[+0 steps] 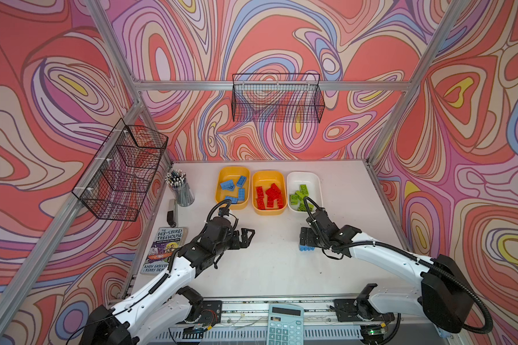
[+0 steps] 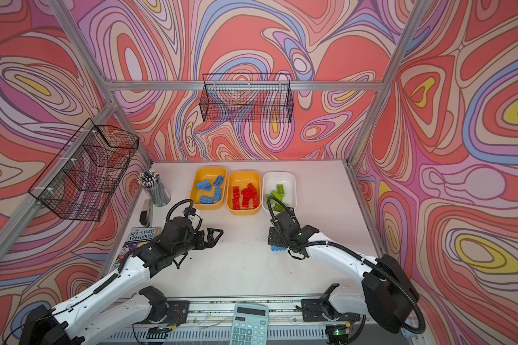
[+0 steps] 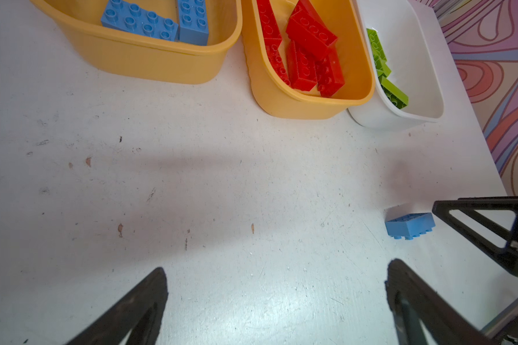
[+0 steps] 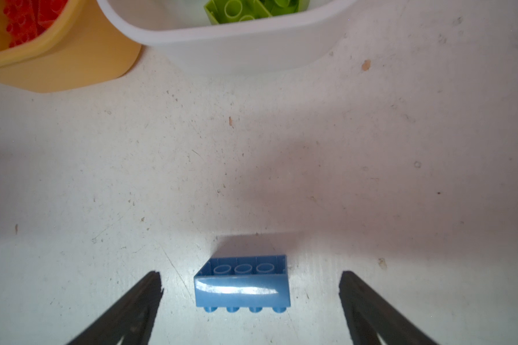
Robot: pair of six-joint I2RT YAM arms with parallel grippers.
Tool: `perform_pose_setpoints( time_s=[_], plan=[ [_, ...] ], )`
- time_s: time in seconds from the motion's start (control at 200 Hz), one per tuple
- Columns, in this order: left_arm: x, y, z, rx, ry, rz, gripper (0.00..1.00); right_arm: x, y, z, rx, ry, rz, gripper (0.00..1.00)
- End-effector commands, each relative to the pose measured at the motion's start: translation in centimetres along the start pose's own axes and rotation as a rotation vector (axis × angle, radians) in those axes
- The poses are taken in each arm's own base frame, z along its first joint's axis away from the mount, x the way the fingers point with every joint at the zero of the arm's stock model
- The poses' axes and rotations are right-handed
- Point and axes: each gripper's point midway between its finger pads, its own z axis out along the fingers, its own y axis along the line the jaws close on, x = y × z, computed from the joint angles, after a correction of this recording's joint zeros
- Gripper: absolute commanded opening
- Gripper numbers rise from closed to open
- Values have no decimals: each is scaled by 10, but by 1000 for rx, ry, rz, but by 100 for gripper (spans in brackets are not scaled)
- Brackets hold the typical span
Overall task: Sort the legos into containers by color
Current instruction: 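Grasp the last light-blue brick with the right gripper while the left withdraws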
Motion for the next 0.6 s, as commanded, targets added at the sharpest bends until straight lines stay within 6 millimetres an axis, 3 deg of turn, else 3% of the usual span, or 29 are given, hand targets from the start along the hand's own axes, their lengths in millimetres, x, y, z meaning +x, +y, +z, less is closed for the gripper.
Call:
perform_pose_setpoints(
  time_s=[0.0,0.431,0.596],
  plan=[
    [1,0,-1,8,-6,-4,100,4,-1,6,17,6,14,98],
    [8,6,-1,-14,14,5,100,20,16,26,35,62,-30,98],
    [8,8,-2,-24,11,10,100,24,13,32,62,75,-37,96]
  ],
)
